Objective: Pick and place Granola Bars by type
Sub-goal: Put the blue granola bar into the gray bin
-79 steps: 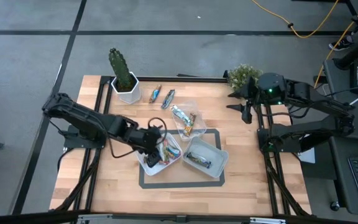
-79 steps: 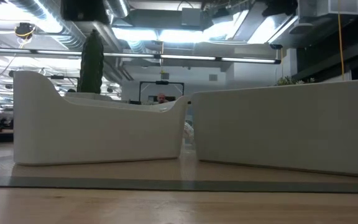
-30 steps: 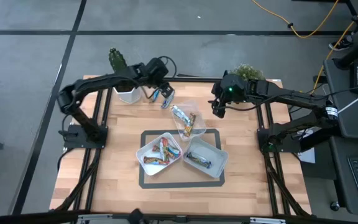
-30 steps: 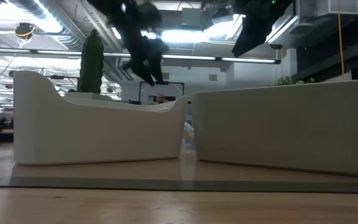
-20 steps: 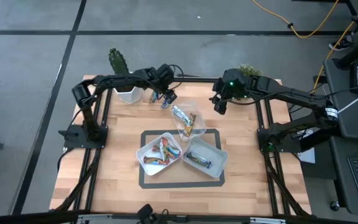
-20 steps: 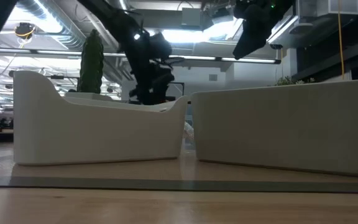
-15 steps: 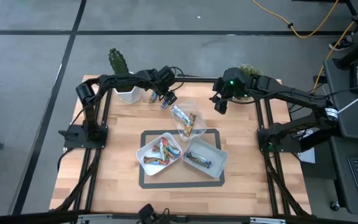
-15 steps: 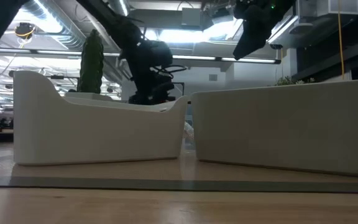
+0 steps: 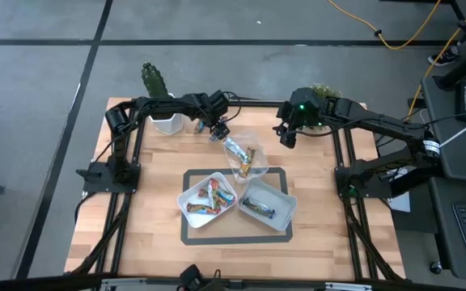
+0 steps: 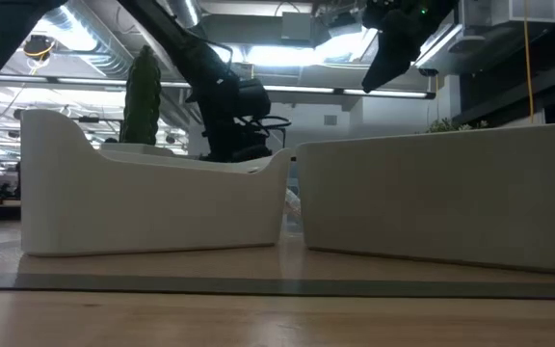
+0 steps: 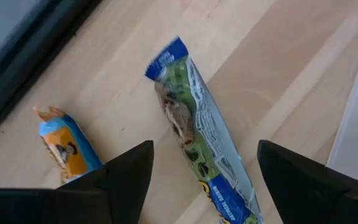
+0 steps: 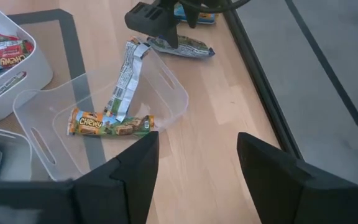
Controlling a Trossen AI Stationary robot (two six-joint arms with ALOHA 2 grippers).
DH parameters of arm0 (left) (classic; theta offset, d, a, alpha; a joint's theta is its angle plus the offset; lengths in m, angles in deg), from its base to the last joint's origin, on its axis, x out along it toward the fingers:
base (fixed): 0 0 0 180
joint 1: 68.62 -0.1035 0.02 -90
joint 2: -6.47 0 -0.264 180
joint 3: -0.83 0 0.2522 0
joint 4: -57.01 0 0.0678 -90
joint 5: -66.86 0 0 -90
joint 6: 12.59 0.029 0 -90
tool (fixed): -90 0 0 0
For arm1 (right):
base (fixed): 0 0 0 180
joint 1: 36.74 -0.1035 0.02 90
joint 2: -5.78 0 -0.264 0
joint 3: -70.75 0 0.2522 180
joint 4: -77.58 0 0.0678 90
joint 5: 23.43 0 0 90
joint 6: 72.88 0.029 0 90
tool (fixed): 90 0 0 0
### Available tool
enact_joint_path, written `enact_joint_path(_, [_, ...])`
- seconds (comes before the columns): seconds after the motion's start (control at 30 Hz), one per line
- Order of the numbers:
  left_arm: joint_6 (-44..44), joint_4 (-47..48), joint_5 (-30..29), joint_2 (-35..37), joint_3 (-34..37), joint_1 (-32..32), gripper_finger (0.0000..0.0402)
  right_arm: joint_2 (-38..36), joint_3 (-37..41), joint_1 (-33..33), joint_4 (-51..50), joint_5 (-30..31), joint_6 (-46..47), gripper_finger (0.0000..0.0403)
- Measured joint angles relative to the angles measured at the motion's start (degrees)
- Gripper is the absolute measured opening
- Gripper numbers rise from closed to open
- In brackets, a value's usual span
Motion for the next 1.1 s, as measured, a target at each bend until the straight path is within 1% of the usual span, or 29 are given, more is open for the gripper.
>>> enact_joint_path(0.8, [0.13,1.53,-0.39,-1.17,0.0,0.74,0.0278,0.0,-0.02,0.0,-0.04,0.0,-0.09,0.0219])
enact_joint_path(0.93, [-0.01,2.0,0.55,-3.36,0.0,0.74,0.0278,0.0,-0.02,0.0,-0.16,0.0,-0.11,0.0219])
enact_joint_path(1.0, [-0.35,2.13,2.57,-4.45,-0.02,0.76,0.0278,0.0,-0.03,0.0,-0.43,-0.02,-0.27,0.0219])
enact_joint_path(1.1, [-1.06,1.99,3.73,-5.29,-0.24,0.92,0.0272,0.0,-0.04,0.0,-1.39,-0.02,-0.31,0.0219])
